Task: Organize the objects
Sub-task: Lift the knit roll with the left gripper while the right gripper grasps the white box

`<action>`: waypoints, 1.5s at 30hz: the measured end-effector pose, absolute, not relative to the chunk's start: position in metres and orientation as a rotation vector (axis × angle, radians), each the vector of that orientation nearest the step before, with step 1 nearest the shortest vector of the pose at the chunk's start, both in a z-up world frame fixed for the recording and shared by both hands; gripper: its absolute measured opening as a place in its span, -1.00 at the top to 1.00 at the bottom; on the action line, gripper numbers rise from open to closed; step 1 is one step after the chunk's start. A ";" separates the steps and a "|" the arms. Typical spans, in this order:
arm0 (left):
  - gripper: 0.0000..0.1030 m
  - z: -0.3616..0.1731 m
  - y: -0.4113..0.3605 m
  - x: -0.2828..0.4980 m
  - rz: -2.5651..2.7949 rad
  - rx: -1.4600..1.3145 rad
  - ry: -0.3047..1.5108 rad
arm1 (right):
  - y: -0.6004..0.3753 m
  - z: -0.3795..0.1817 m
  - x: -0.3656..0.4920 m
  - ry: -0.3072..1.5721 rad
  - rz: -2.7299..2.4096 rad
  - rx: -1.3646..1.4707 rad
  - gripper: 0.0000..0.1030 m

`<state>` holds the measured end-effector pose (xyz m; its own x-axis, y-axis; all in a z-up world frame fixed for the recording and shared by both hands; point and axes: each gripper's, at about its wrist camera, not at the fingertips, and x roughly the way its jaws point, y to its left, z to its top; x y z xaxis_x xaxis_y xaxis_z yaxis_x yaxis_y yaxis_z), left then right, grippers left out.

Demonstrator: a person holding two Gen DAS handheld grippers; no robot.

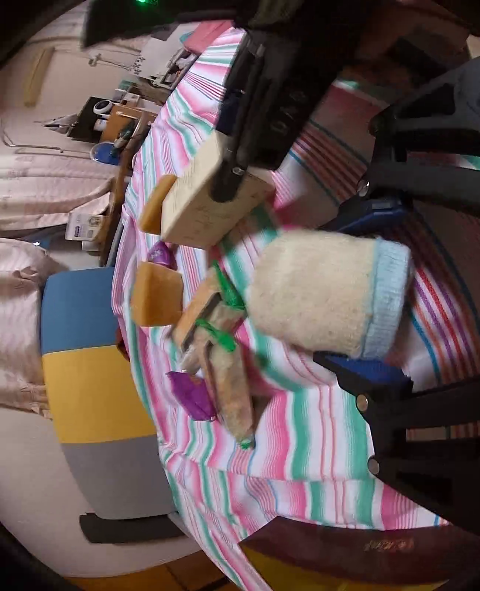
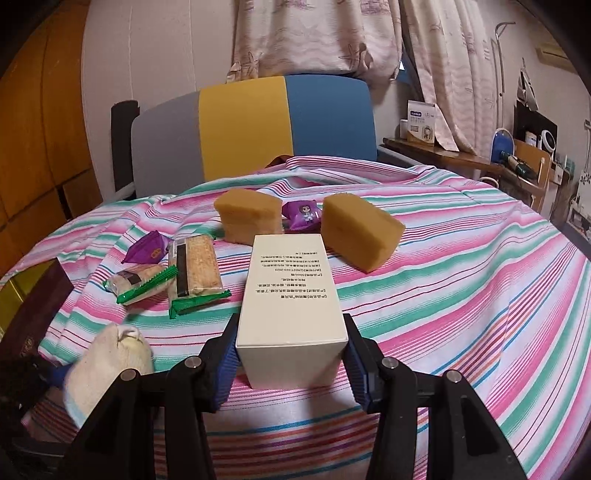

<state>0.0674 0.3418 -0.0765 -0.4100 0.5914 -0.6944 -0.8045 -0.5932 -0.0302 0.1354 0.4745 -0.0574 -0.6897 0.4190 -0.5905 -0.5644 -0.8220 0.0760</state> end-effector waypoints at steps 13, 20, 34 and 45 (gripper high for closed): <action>-0.06 -0.066 0.297 0.074 2.102 -0.882 0.204 | 0.472 -0.058 0.138 0.337 2.447 -0.743 0.02; -0.06 -0.045 0.268 0.077 2.107 -0.864 0.115 | 0.464 -0.053 0.142 0.290 2.450 -0.701 0.02; -0.06 -0.014 0.195 0.058 2.198 -0.869 -0.044 | 0.441 -0.052 0.153 0.294 2.475 -0.693 0.02; -0.07 -0.018 0.125 0.007 2.345 -0.973 -0.195 | 0.387 -0.028 0.155 0.343 2.601 -0.641 0.03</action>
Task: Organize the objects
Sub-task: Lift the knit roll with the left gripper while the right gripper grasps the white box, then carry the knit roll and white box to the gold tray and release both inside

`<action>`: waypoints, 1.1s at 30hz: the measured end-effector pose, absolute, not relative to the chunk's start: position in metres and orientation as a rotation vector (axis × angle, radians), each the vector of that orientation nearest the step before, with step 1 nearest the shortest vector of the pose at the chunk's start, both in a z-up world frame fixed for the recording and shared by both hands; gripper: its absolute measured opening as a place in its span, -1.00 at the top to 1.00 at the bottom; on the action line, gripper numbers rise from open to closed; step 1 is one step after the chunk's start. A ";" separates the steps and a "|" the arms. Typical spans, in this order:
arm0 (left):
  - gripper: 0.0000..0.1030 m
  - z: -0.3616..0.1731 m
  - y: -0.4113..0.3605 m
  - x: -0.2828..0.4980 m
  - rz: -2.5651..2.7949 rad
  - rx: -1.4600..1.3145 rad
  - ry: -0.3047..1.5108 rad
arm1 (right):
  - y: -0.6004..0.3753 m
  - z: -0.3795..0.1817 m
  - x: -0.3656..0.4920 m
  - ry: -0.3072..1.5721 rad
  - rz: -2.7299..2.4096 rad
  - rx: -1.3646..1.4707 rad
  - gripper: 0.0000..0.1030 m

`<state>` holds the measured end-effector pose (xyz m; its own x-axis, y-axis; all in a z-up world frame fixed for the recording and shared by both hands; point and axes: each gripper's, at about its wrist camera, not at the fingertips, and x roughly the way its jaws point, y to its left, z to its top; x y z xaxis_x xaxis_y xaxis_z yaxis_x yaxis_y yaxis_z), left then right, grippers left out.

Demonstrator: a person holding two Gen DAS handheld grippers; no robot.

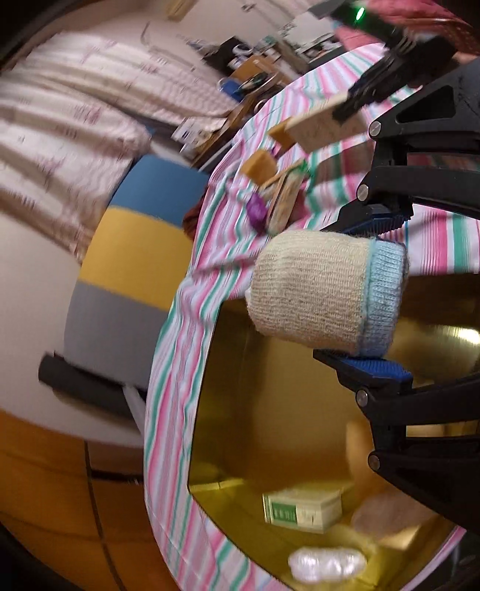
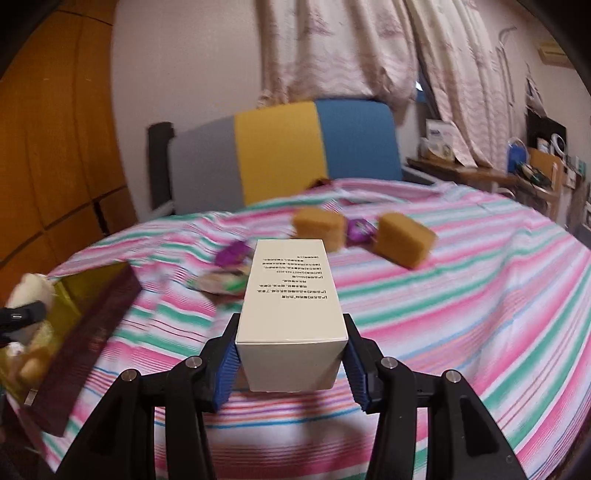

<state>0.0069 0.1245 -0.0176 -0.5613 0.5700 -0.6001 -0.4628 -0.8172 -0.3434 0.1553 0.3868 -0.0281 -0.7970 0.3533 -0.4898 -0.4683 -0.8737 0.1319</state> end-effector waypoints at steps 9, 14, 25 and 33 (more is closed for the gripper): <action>-0.07 -0.032 0.073 -0.042 2.455 -1.125 -0.283 | 0.319 0.004 0.131 0.388 2.844 -0.632 0.03; -0.07 -0.041 0.058 -0.061 2.491 -1.203 -0.263 | 0.280 0.014 0.114 0.369 2.965 -0.677 0.02; -0.07 -0.049 0.054 -0.073 2.505 -1.221 -0.173 | 0.229 0.012 0.088 0.341 3.082 -0.808 0.02; -0.05 -0.047 0.062 -0.082 2.442 -1.258 -0.173 | 0.227 0.007 0.084 0.349 3.075 -0.840 0.02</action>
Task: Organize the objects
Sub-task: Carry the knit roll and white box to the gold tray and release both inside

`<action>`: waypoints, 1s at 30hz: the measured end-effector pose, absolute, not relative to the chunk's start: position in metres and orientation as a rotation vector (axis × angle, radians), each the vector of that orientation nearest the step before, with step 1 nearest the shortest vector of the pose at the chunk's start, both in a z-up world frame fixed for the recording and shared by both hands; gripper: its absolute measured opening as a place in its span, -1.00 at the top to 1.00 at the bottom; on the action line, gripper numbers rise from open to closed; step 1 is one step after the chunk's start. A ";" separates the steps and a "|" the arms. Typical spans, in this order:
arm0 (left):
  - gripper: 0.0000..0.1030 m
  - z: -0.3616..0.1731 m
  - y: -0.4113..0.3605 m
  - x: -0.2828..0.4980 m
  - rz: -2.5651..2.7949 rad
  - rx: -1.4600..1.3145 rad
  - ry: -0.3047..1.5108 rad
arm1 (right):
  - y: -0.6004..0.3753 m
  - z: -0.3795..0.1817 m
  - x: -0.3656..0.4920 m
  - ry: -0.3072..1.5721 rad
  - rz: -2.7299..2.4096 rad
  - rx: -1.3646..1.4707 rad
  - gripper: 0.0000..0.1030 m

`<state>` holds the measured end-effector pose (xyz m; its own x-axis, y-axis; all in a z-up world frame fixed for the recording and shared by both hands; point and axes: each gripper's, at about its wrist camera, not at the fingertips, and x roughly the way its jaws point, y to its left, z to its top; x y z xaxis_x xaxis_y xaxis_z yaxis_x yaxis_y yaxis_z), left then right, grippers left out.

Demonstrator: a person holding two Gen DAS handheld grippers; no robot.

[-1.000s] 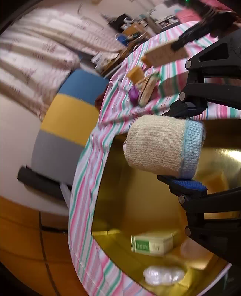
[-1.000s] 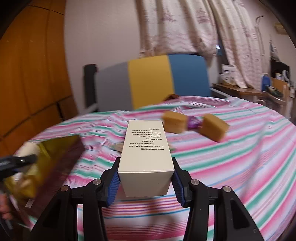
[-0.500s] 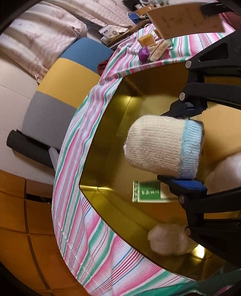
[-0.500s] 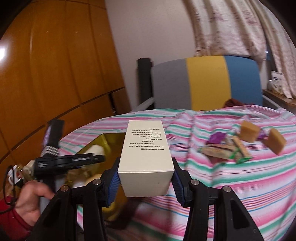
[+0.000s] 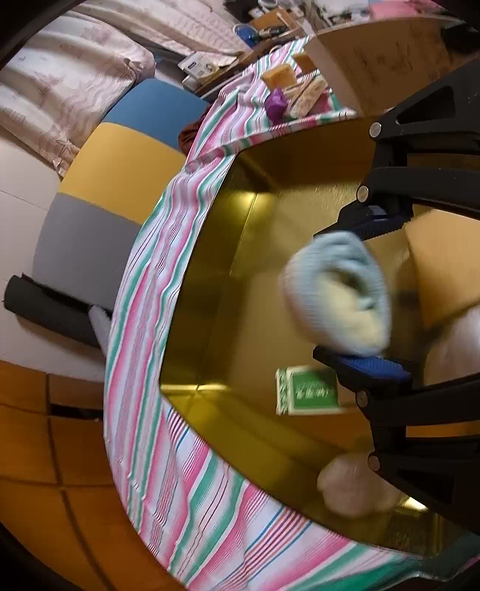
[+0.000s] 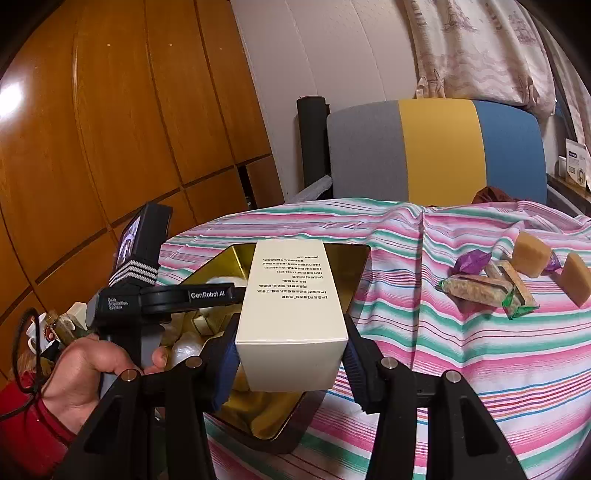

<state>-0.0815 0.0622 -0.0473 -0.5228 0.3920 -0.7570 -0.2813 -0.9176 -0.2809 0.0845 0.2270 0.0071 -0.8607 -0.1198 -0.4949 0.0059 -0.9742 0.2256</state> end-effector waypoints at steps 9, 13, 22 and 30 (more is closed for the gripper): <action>-0.16 -0.049 0.064 -0.076 2.512 -1.249 -0.085 | 0.228 0.005 0.082 -0.351 -2.946 0.829 0.02; -0.82 -0.044 0.045 -0.071 2.561 -1.230 -0.219 | 0.224 0.003 0.080 -0.352 -2.931 0.845 0.02; -0.99 -0.015 -0.012 -0.047 2.737 -1.105 -0.555 | 0.216 -0.004 0.072 -0.347 -2.904 0.898 0.02; -1.00 0.007 -0.021 -0.036 2.821 -1.038 -0.515 | 0.206 -0.008 0.055 -0.311 -2.898 0.935 0.02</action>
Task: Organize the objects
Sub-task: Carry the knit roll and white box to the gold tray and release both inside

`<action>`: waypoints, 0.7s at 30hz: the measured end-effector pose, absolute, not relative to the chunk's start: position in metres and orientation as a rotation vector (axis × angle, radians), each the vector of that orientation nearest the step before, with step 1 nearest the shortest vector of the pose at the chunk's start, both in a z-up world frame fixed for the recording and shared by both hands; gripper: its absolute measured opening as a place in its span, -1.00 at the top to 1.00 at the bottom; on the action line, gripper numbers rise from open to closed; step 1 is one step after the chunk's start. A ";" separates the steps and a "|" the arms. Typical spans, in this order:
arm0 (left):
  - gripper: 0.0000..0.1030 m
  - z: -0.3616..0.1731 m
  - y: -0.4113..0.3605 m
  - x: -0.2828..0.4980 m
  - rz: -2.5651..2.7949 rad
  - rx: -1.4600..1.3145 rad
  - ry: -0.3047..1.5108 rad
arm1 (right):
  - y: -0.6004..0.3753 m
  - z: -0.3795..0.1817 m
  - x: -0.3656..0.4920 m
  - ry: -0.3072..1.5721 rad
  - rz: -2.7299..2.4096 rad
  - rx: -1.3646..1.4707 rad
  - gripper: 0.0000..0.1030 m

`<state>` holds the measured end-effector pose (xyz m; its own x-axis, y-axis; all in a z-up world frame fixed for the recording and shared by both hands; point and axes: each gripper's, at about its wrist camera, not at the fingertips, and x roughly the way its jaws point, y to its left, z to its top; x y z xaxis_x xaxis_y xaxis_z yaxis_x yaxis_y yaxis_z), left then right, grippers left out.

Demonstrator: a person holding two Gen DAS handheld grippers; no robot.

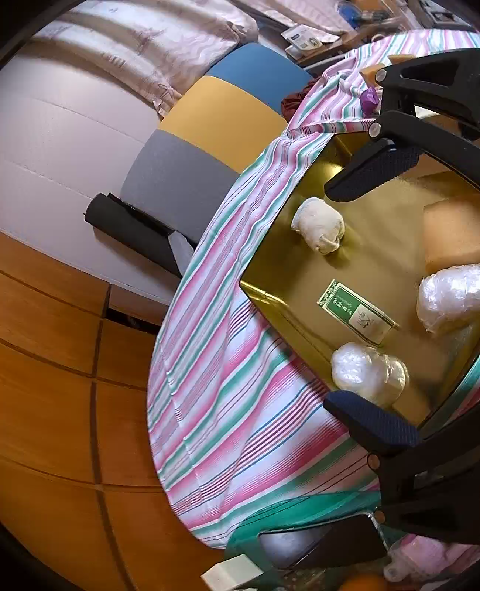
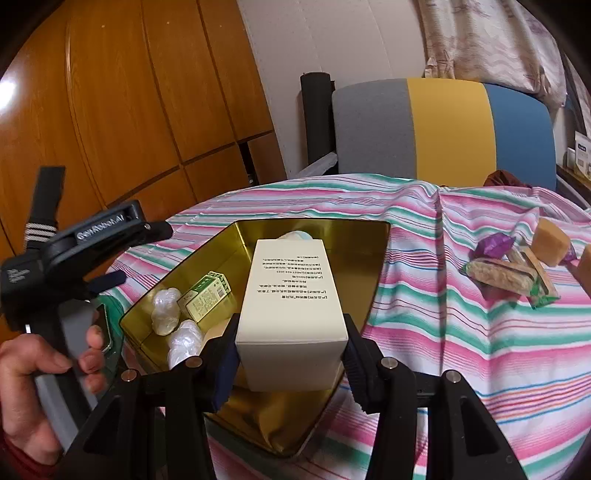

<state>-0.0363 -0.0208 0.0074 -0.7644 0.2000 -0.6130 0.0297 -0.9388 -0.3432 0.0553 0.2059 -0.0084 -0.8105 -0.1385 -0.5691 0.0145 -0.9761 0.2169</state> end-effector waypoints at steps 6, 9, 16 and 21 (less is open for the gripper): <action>-1.00 0.014 -0.024 -0.035 2.823 -1.037 -0.538 | 0.195 -0.012 0.033 -0.238 -2.900 0.974 0.02; -1.00 0.018 -0.029 -0.037 2.849 -1.030 -0.534 | 0.193 -0.014 0.020 -0.216 -2.911 1.004 0.02; -0.99 0.019 -0.035 -0.038 2.856 -1.052 -0.550 | 0.191 -0.023 -0.018 -0.209 -2.930 1.092 0.01; -1.00 0.017 -0.031 -0.038 2.836 -1.073 -0.540 | 0.191 -0.025 -0.024 -0.233 -2.910 1.103 -0.02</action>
